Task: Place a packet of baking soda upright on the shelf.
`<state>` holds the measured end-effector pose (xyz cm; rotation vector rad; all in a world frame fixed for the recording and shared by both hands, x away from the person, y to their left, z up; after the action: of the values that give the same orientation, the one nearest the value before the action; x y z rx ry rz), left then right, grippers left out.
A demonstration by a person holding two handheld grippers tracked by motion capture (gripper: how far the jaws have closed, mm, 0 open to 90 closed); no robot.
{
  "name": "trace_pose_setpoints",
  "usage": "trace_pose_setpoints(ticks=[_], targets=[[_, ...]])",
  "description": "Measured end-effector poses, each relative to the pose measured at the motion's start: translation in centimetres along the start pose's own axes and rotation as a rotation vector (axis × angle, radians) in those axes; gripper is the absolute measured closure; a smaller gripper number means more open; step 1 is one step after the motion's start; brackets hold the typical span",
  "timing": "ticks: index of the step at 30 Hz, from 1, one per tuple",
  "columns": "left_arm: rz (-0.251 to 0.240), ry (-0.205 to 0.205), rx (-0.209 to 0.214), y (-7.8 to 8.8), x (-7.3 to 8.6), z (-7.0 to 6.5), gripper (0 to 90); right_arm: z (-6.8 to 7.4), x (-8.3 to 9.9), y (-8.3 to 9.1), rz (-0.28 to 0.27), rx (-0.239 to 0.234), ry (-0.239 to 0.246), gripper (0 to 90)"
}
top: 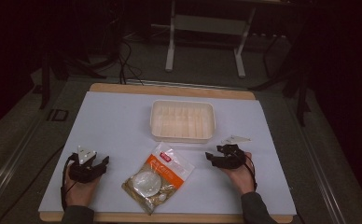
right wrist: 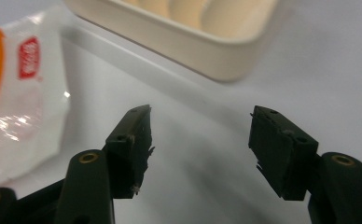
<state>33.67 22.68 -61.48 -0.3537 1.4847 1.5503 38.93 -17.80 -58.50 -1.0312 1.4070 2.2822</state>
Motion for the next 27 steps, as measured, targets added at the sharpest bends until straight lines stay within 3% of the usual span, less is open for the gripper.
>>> trace_pose_setpoints(ticks=[15, 27], targets=[[0.007, -0.006, 0.004, -0.1, 0.0, -0.1, 46.8, 4.3, -0.9, -1.7, 0.027, -0.082, 0.097, 30.2], [0.011, -0.012, 0.007, -0.1, 0.0, -0.2, 46.8, 6.6, -0.5, -3.4, 0.081, -0.128, 0.117, 28.3]])
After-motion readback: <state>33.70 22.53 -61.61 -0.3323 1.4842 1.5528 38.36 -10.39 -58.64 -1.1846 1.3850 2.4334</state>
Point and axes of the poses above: each handheld gripper's, and its own axes: y roughly backward along the jaws, x roughly out of its underside, z roughly to its left, the point moved 10 cm from there along -y, roughly forward along the jaws, and after that the axes turned 15 degrees about -y, right-handed, at the moved point
